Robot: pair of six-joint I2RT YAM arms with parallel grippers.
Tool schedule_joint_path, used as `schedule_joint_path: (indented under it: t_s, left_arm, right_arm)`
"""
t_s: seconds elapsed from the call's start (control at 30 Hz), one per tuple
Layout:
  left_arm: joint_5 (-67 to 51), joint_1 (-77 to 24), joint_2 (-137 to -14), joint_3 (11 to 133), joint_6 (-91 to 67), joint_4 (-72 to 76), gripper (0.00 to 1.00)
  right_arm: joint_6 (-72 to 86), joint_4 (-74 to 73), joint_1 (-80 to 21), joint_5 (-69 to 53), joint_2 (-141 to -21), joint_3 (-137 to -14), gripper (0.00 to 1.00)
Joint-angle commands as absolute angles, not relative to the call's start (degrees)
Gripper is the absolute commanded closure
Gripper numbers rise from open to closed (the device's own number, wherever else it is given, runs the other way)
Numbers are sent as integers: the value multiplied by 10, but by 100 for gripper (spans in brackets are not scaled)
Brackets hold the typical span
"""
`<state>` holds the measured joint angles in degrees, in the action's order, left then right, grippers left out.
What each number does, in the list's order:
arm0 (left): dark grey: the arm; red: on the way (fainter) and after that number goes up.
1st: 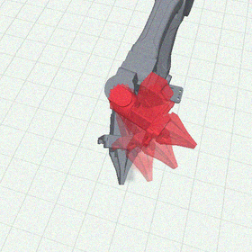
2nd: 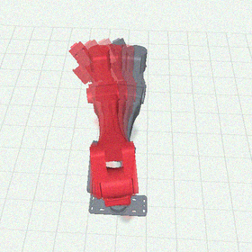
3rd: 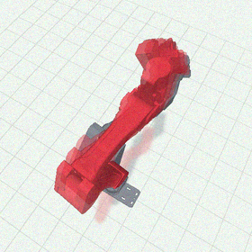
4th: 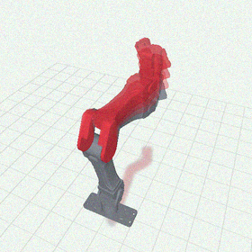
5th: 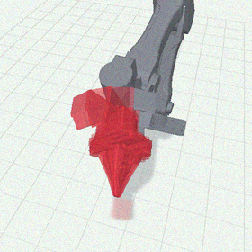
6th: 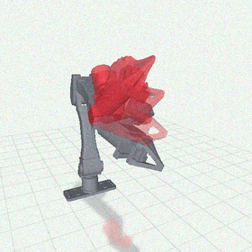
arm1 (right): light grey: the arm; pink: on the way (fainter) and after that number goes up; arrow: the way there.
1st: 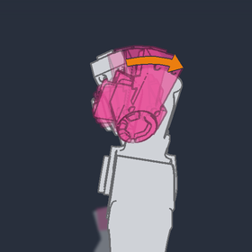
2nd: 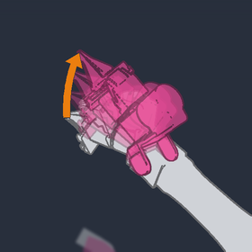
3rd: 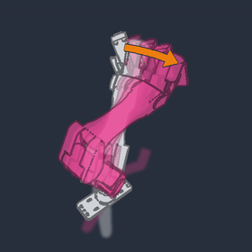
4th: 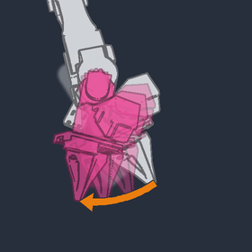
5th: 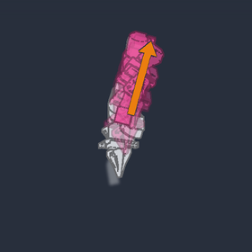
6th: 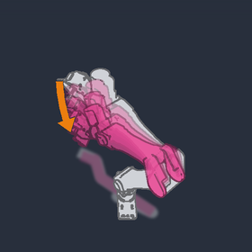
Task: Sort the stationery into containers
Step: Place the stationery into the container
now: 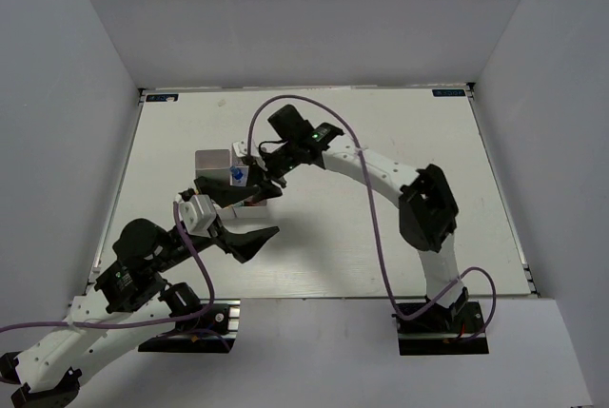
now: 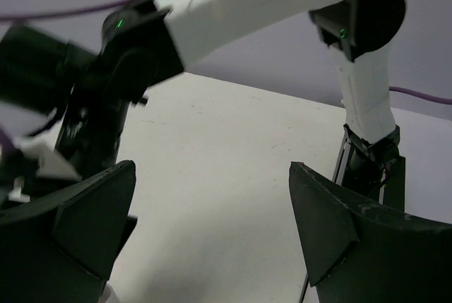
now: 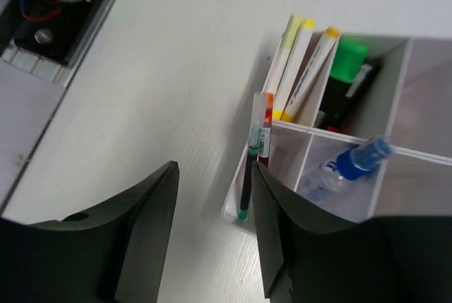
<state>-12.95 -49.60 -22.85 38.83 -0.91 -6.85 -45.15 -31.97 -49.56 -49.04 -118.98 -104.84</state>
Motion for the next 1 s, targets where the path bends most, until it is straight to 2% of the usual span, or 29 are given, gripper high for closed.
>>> schedule_joint_path:
  t_s: [0.0, 0.2, 0.3, 0.47, 0.5, 0.53, 0.57, 0.67, 0.73, 0.87, 0.97]
  left_arm:
    - [-139, -493, -222, 385, -15, -63, 1]
    - [-144, -493, -210, 385, -20, -53, 1]
    - [-144, -493, -210, 385, -20, -47, 1]
    - [-117, -493, -222, 385, -25, -47, 1]
    - [-117, -493, -228, 385, -25, -47, 1]
    - [-98, -493, -234, 391, -25, -47, 1]
    - [-89, -493, -252, 397, -25, -54, 1]
    - [-52, -493, -287, 422, -25, -78, 1]
    - [-22, -493, -325, 436, -25, -99, 1]
    - [18, -493, -385, 460, -25, -106, 1]
    - [18, -493, -429, 473, -25, -106, 1]
  right_arm:
    - [-426, -297, -490, -481, -1082, -1027, 48]
    - [-350, -210, -472, -346, -945, -892, 39]
    - [-292, -146, -460, -239, -874, -794, 23]
    - [-194, -125, -447, -45, -773, -699, 10]
    - [-189, -118, -446, 22, -722, -683, 10]
    - [-185, -111, -446, 39, -701, -666, 10]
    - [-180, -87, -446, 81, -639, -609, 10]
    - [-162, -69, -446, 115, -576, -537, 10]
    - [-152, -65, -447, 147, -486, -475, 10]
    - [-140, -71, -446, 192, -342, -415, 10]
    - [-145, -75, -445, 220, -298, -390, 10]
